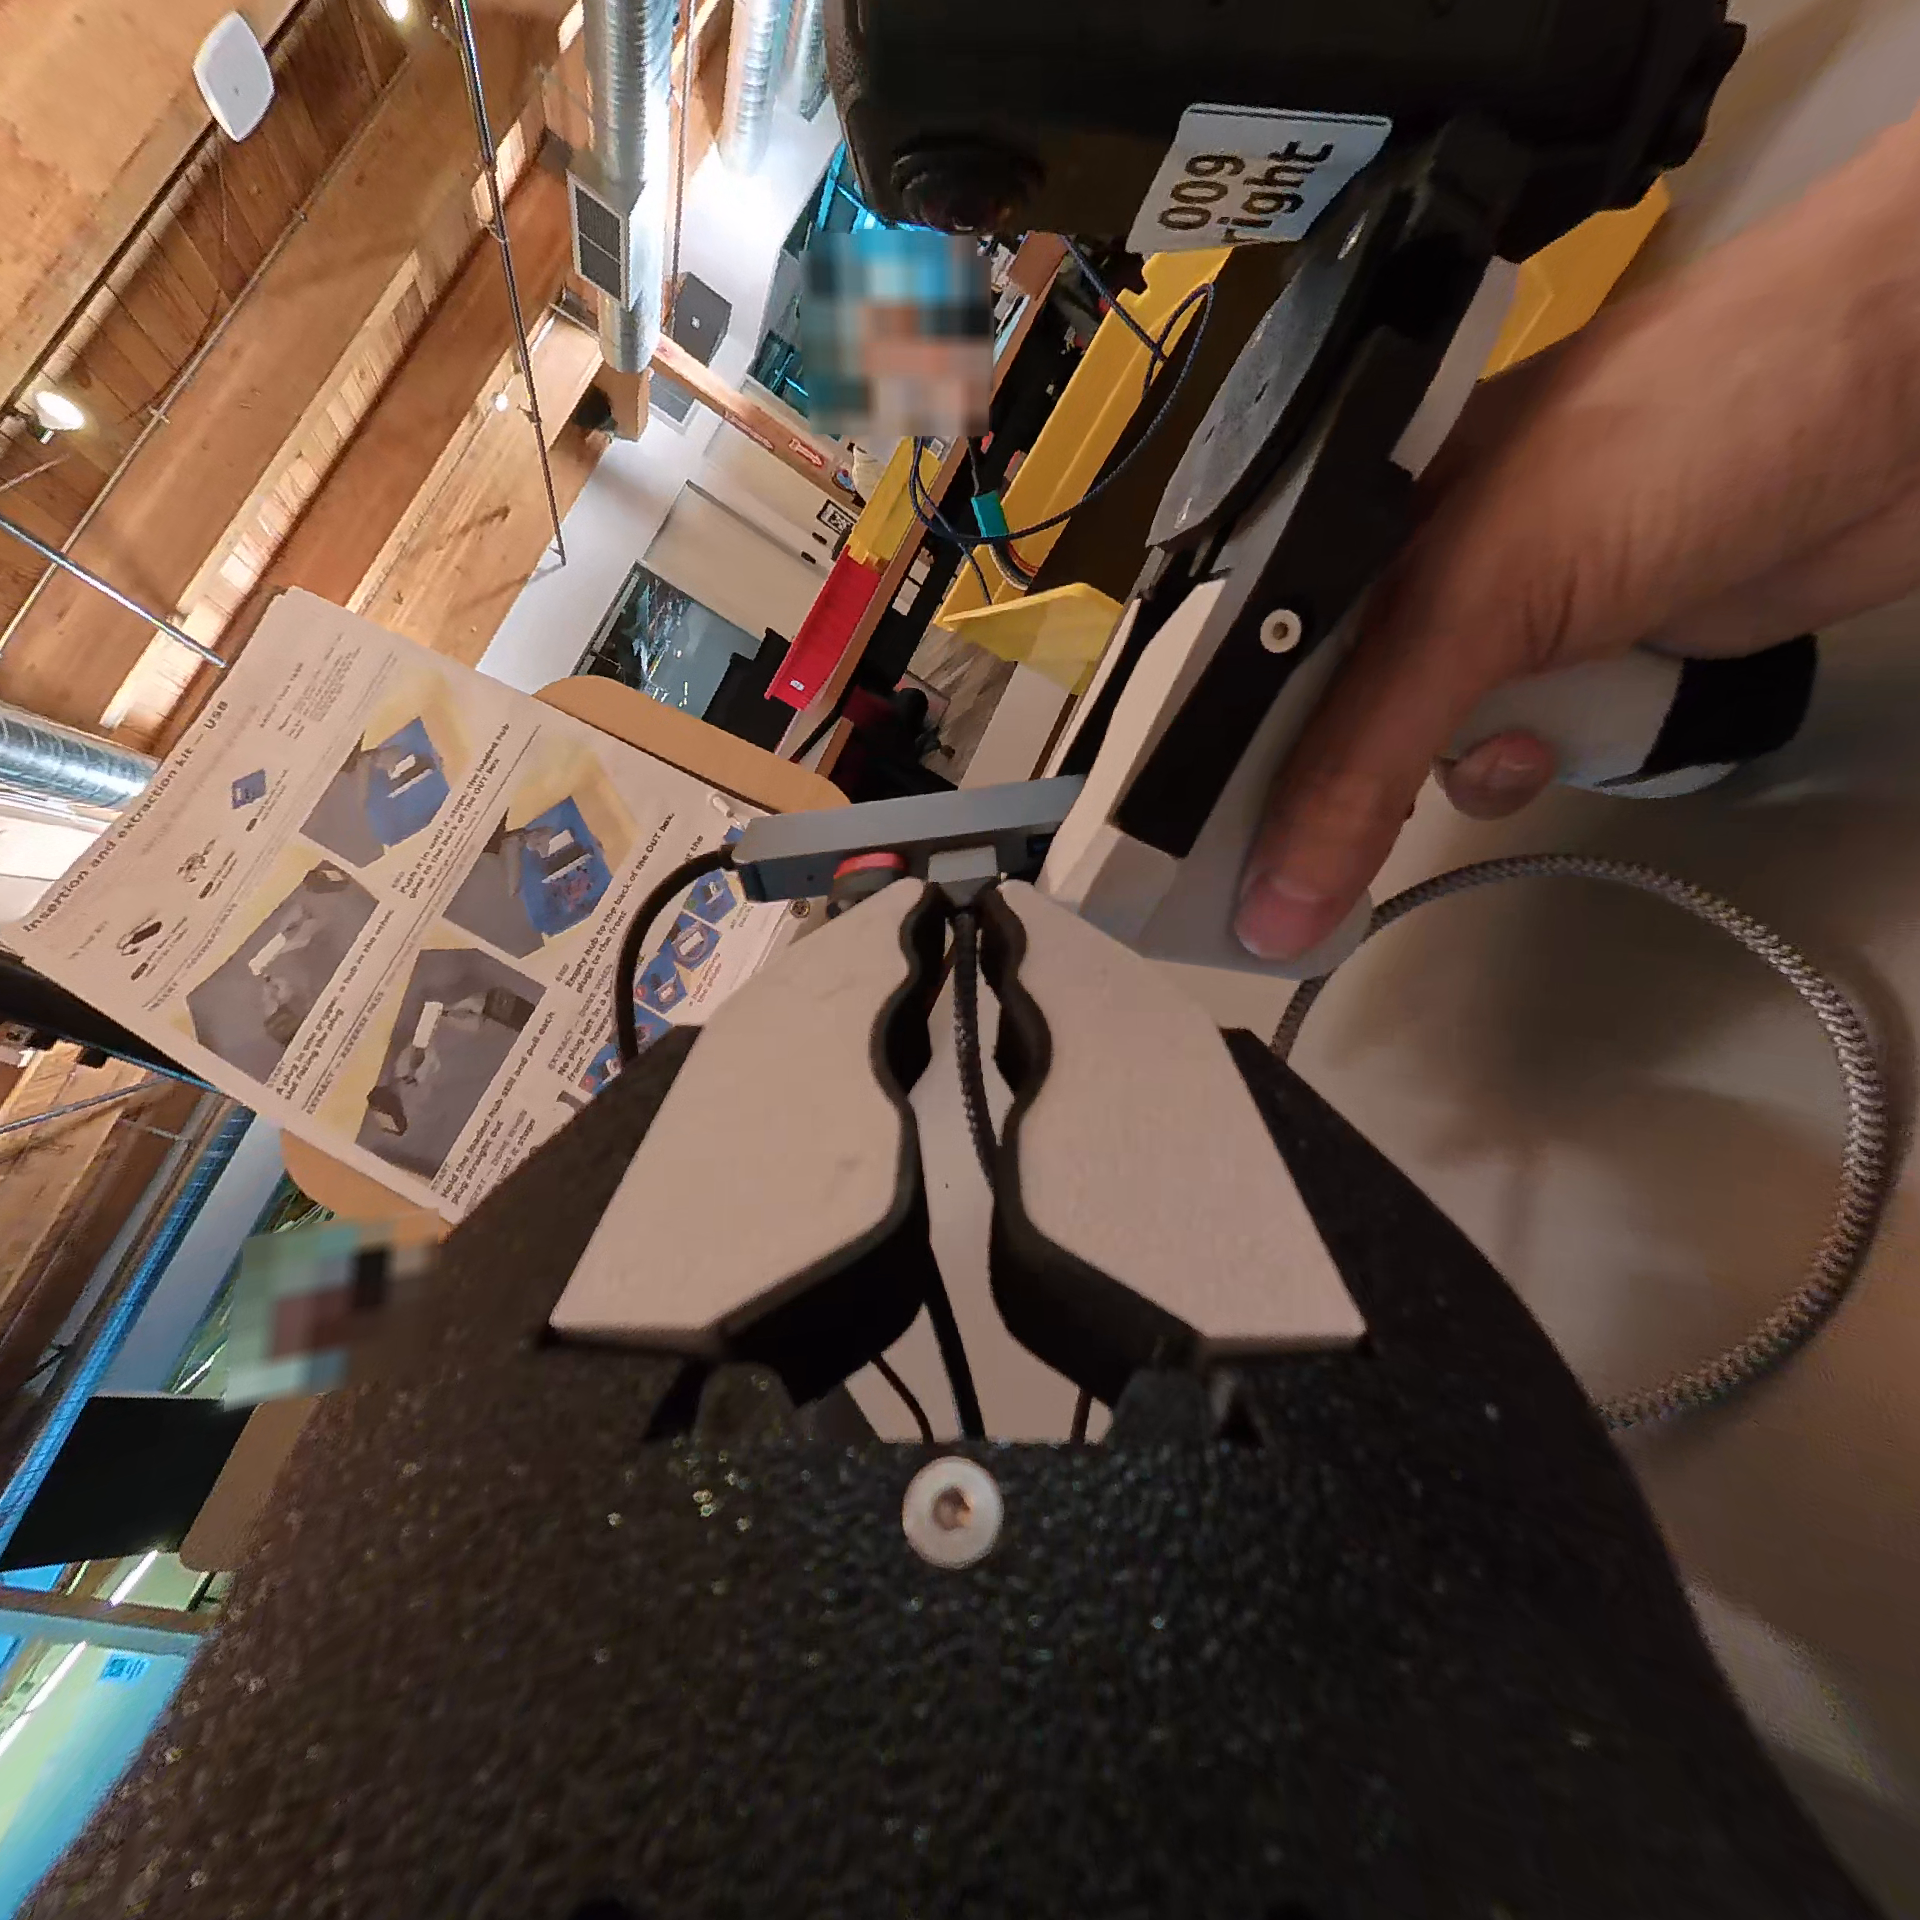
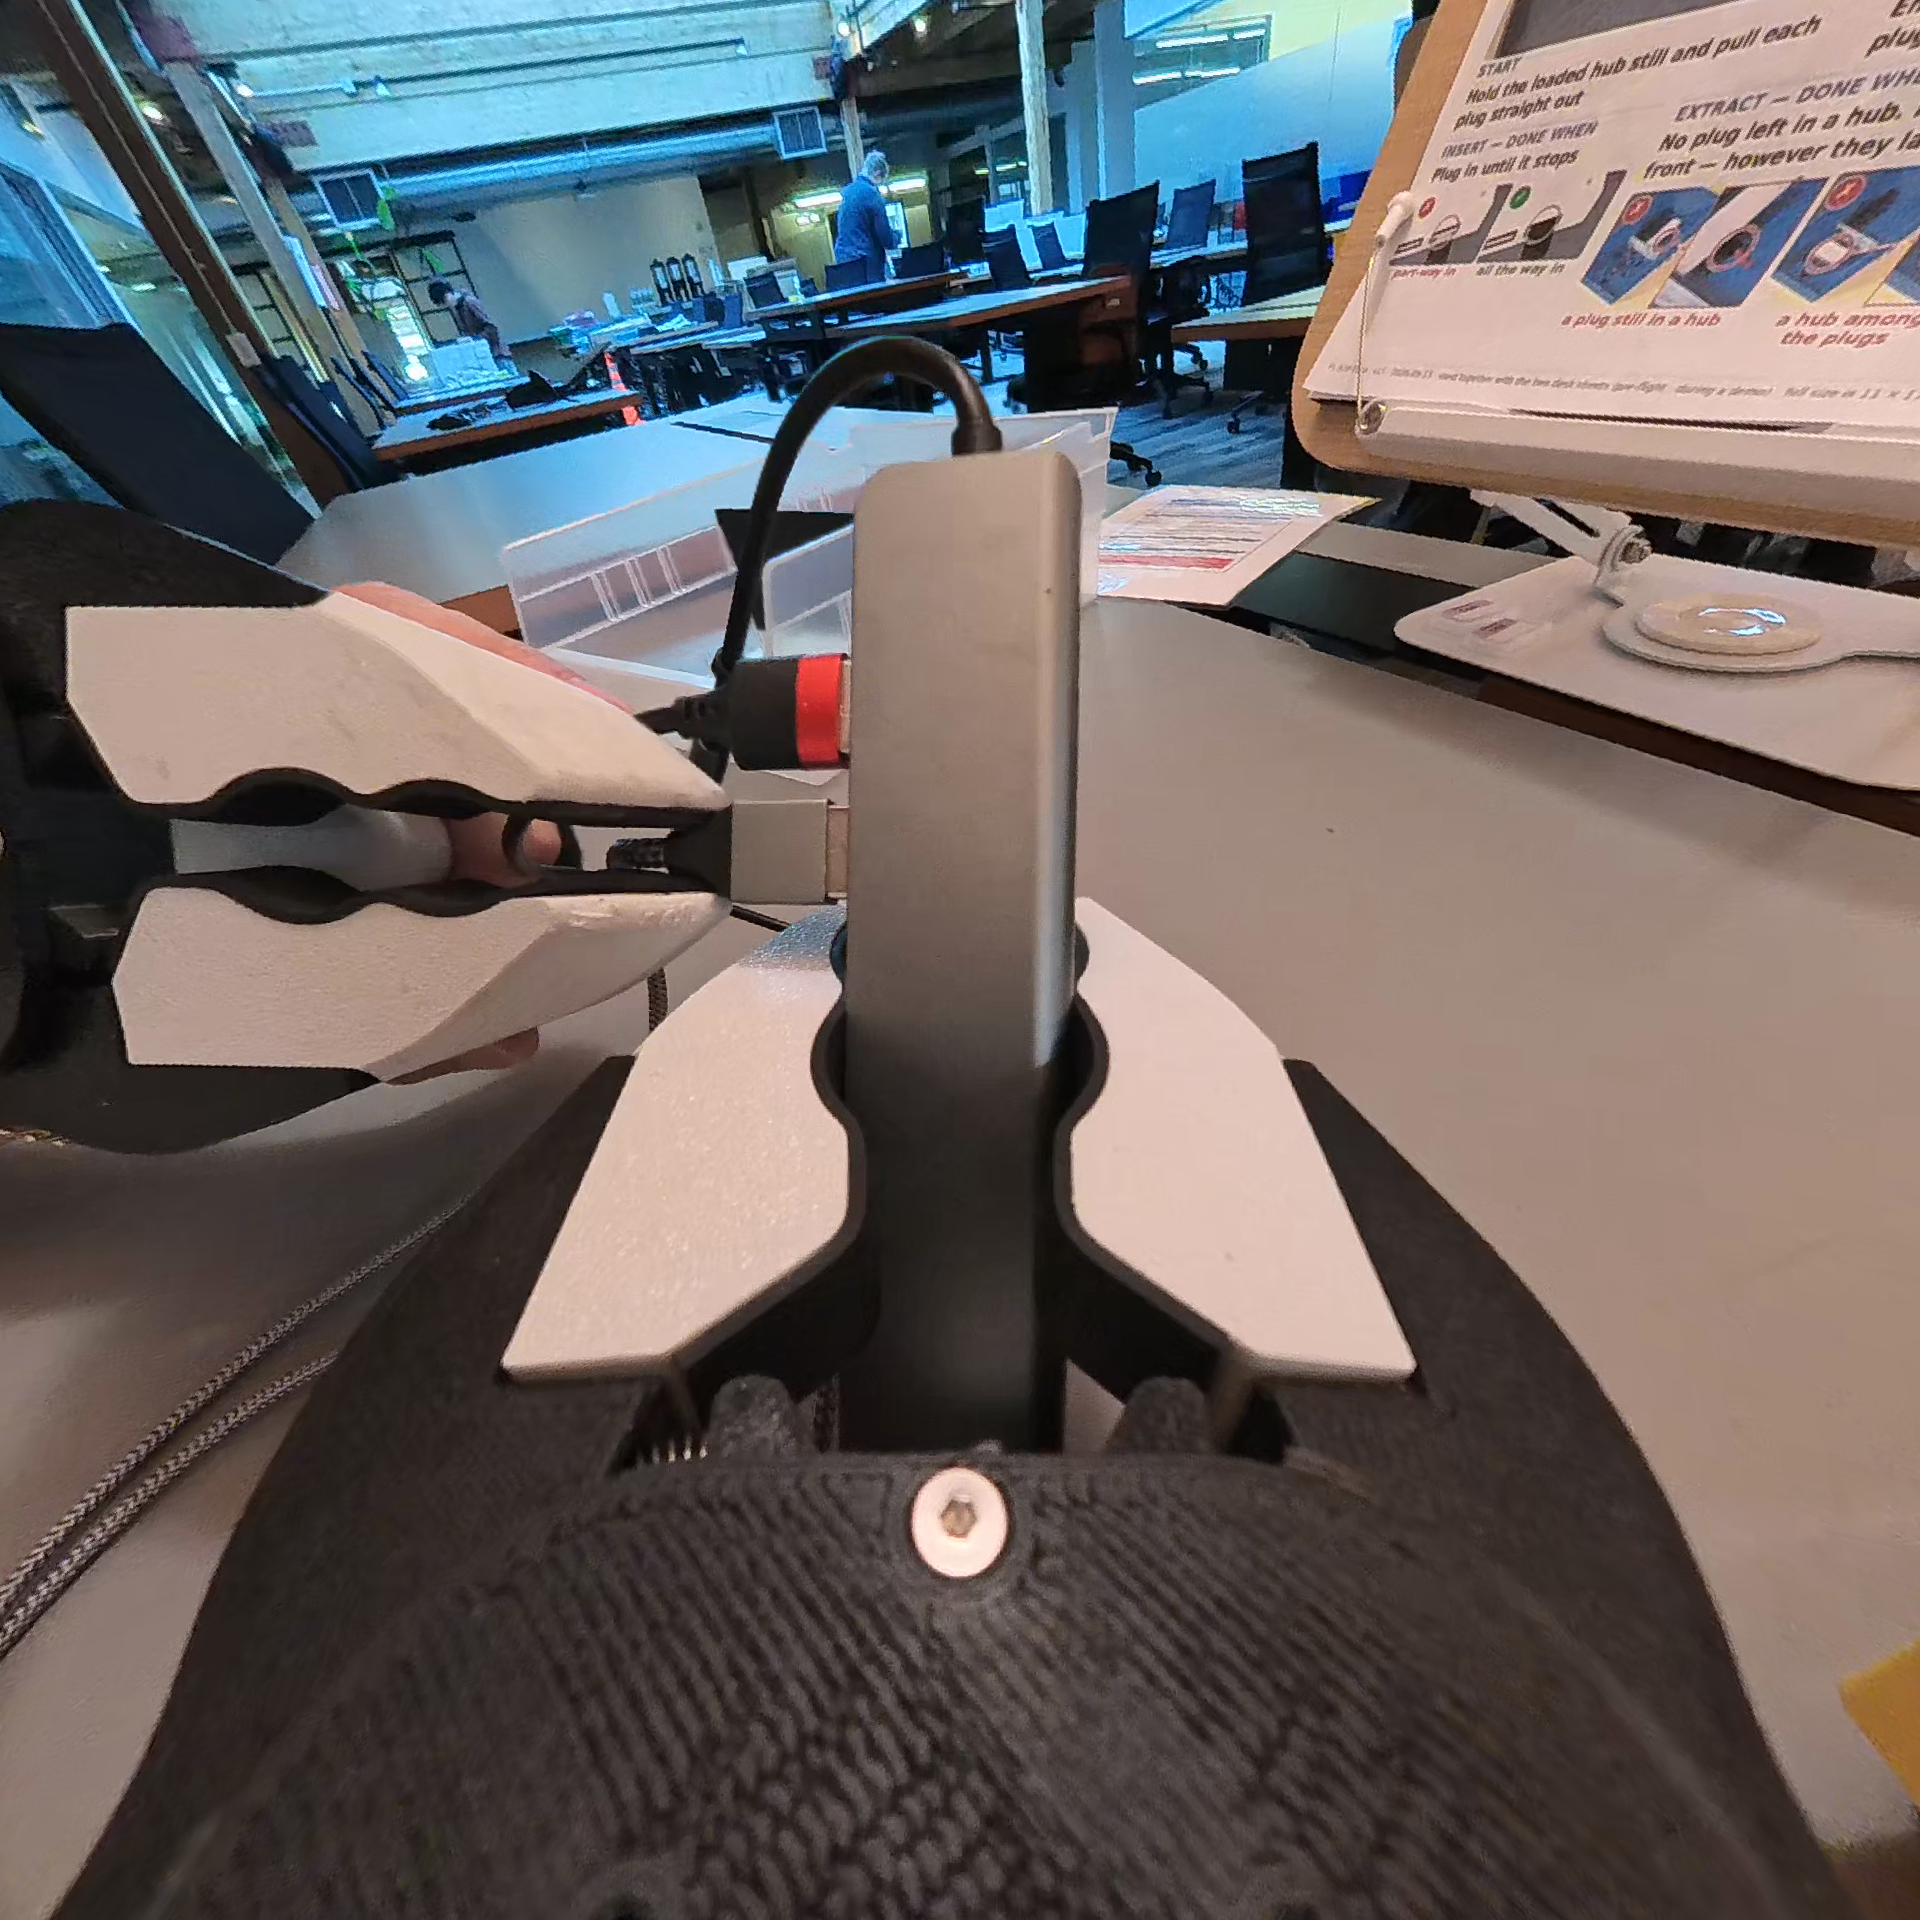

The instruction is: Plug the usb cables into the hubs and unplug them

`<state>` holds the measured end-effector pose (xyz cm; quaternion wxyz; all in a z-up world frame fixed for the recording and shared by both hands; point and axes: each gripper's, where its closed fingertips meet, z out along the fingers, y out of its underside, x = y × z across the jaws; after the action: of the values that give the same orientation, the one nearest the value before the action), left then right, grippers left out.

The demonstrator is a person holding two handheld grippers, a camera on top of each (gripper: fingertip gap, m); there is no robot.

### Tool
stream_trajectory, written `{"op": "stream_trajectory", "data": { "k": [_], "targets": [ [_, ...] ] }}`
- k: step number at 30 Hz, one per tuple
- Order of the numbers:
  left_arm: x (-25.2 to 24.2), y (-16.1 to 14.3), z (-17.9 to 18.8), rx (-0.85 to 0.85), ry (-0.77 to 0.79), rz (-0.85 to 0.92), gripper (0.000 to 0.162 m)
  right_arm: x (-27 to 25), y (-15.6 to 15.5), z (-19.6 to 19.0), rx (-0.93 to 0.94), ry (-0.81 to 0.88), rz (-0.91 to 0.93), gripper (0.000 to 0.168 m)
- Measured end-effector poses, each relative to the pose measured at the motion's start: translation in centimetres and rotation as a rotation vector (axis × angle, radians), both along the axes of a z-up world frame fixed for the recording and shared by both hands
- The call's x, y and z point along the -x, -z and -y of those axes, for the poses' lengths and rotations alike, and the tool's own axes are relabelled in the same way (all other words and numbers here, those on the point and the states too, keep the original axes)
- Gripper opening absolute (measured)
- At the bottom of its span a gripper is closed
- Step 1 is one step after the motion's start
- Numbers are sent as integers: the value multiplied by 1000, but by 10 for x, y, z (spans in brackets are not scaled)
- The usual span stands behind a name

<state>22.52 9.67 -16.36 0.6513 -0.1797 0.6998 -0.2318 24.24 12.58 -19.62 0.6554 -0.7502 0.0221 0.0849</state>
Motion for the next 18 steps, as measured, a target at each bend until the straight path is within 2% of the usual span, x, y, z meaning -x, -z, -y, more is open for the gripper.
{"op": "stream_trajectory", "data": {
  "k": [5, 15, 18],
  "targets": [
    [1, 0, 0, 34, -8, -41, 6, 1, 0, 0, 2, 10, 22, 34],
    [2, 1, -2, -66, -58, -62, 6, -2, 3, 0, 30, 77, 97, 34],
    [3, 0, 0, -34, -37, -65, 6, -1, 6, -1, 51, 70, 98, 34]
  ]
}}
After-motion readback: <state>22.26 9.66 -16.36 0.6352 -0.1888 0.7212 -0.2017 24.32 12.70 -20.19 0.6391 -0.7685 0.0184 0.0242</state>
